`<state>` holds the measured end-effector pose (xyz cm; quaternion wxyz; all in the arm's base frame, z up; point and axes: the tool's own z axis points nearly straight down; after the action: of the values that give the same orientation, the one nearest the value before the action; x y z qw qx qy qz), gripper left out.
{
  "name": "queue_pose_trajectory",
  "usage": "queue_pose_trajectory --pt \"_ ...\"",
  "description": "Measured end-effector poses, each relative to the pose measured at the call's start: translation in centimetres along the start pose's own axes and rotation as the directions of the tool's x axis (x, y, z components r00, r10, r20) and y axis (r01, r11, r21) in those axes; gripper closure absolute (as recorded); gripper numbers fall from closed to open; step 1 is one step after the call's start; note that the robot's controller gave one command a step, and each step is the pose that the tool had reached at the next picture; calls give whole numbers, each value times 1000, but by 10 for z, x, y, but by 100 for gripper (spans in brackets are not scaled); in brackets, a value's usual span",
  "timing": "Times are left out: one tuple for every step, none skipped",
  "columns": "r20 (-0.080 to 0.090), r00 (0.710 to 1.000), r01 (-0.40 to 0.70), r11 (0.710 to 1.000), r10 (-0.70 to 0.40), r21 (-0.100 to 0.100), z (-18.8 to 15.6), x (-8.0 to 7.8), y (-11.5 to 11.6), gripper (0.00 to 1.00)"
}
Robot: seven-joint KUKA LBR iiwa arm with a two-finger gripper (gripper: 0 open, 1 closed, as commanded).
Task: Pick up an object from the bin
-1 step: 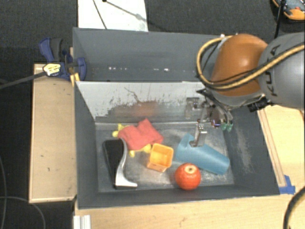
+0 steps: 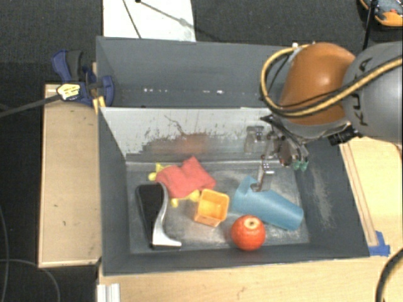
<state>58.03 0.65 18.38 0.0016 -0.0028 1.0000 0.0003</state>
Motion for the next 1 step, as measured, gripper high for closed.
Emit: queue_pose_trajectory --pt "6 997 -73 997 73 1 32 9 34 0"
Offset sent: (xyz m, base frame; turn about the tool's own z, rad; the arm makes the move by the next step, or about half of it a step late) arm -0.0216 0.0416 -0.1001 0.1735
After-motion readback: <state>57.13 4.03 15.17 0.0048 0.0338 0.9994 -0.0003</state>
